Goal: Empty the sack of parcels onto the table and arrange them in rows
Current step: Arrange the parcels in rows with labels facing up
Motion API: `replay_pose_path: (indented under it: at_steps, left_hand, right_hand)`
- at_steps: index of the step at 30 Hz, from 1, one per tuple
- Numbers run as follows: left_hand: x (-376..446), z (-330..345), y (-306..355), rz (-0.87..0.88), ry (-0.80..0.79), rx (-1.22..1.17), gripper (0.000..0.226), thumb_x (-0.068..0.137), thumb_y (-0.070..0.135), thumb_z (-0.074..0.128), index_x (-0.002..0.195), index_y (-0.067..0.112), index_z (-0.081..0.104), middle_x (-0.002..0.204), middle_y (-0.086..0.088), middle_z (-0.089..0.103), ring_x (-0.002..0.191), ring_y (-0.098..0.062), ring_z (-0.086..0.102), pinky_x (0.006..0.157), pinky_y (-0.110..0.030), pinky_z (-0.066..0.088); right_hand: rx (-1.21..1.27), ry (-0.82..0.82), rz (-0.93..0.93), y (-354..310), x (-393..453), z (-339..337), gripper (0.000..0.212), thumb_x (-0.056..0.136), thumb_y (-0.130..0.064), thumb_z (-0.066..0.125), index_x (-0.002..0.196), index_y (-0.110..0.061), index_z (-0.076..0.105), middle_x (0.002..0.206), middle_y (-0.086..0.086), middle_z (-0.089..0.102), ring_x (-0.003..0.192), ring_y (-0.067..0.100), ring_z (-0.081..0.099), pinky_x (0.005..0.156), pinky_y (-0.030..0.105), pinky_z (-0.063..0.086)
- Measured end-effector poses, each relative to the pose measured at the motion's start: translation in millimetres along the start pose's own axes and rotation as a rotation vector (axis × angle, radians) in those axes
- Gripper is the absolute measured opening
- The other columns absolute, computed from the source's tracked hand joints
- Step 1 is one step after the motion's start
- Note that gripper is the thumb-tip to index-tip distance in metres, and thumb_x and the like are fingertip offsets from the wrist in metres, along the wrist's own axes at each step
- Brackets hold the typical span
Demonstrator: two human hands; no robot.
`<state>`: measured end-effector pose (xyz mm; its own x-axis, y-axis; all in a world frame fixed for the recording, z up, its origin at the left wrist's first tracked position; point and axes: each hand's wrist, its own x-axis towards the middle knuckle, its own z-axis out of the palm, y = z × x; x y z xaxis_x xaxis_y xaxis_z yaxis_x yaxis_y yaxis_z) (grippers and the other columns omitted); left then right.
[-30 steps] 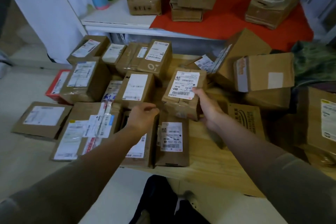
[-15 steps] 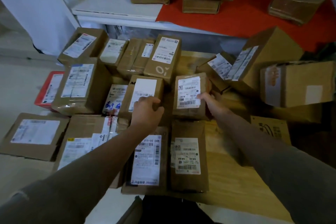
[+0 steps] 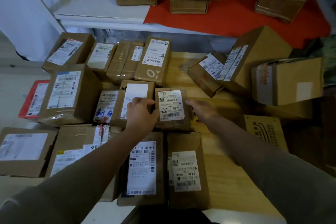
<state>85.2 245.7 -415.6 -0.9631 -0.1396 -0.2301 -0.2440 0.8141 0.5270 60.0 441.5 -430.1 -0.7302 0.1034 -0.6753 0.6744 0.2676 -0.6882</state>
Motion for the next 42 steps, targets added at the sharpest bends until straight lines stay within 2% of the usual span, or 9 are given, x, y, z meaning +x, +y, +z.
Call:
replay_pose_path:
  at_steps: [2,9,12,15,18,22,29,32,42]
  left_hand:
    - [1,3,3,0.031,0.005,0.019,0.028,0.091,0.028,0.063,0.119,0.022,0.063,0.13,-0.006,0.047,0.12,-0.026,0.039,0.099,-0.033,0.035]
    - [24,17,32,0.143,-0.03,-0.034,0.031,0.089,0.028,0.067,0.119,0.023,0.062,0.133,-0.003,0.046,0.123,-0.022,0.039,0.103,-0.038,0.041]
    - [46,22,50,0.177,-0.087,-0.116,0.035,0.092,0.027,0.064,0.125,0.02,0.059,0.132,-0.002,0.045,0.123,-0.02,0.045,0.095,-0.026,0.04]
    - [78,30,73,0.22,-0.159,-0.161,0.05,0.094,0.028,0.061,0.14,0.017,0.048,0.139,-0.003,0.045,0.124,-0.022,0.05,0.097,-0.032,0.045]
    - [113,43,101,0.185,-0.248,-0.208,0.056,0.094,0.027,0.06,0.146,0.019,0.038,0.142,-0.002,0.043,0.12,-0.023,0.052,0.087,-0.028,0.045]
    - [154,65,125,0.144,-0.35,-0.319,0.05,0.093,0.031,0.059,0.141,0.027,0.044,0.13,0.002,0.055,0.103,-0.015,0.056,0.064,-0.017,0.038]
    - [176,75,134,0.064,-0.493,-0.343,0.05,0.093,0.03,0.06,0.141,0.023,0.045,0.129,-0.001,0.056,0.111,-0.017,0.054,0.07,-0.018,0.042]
    - [175,70,136,0.039,-0.417,-0.269,0.073,0.087,0.047,0.063,0.149,0.025,0.032,0.146,-0.009,0.035,0.129,-0.029,0.045,0.097,-0.033,0.043]
    - [151,50,121,-0.009,-0.303,0.039,0.074,0.091,0.043,0.061,0.147,0.011,0.024,0.145,-0.015,0.021,0.132,-0.033,0.031,0.104,-0.041,0.036]
  right_hand:
    - [-0.036,0.118,-0.087,2,3,-3,0.033,0.099,-0.041,0.053,0.111,-0.014,0.067,0.105,0.0,0.062,0.099,0.018,0.056,0.096,0.037,0.046]
    - [-0.188,0.328,-0.256,-18,21,-20,0.04,0.096,-0.023,0.059,0.134,-0.009,0.057,0.132,0.007,0.059,0.122,0.024,0.055,0.091,0.029,0.042]
    - [0.035,0.408,-0.116,-20,40,-25,0.04,0.095,-0.021,0.057,0.133,-0.009,0.057,0.123,0.008,0.062,0.113,0.028,0.058,0.085,0.031,0.044]
    - [0.218,0.441,0.067,-15,54,-25,0.031,0.092,-0.028,0.056,0.115,-0.007,0.059,0.103,0.011,0.057,0.083,0.026,0.056,0.07,0.034,0.048]
    - [0.272,0.496,0.149,-13,74,-28,0.046,0.094,-0.037,0.056,0.125,-0.003,0.056,0.114,0.014,0.06,0.104,0.035,0.059,0.09,0.048,0.055]
    - [0.405,0.517,0.25,-18,93,-35,0.048,0.098,-0.039,0.053,0.135,-0.008,0.049,0.126,0.013,0.055,0.113,0.036,0.055,0.097,0.051,0.052]
    - [0.549,0.473,0.307,-14,111,-38,0.044,0.097,-0.035,0.059,0.131,-0.008,0.056,0.133,0.008,0.058,0.125,0.03,0.054,0.104,0.043,0.048]
    - [0.572,0.445,0.336,-21,108,-36,0.046,0.095,-0.037,0.061,0.135,-0.016,0.055,0.134,0.006,0.056,0.124,0.028,0.053,0.104,0.041,0.046]
    - [0.84,0.411,0.189,-42,101,-18,0.045,0.095,-0.025,0.061,0.139,-0.029,0.051,0.126,0.005,0.062,0.112,0.029,0.061,0.094,0.047,0.055]
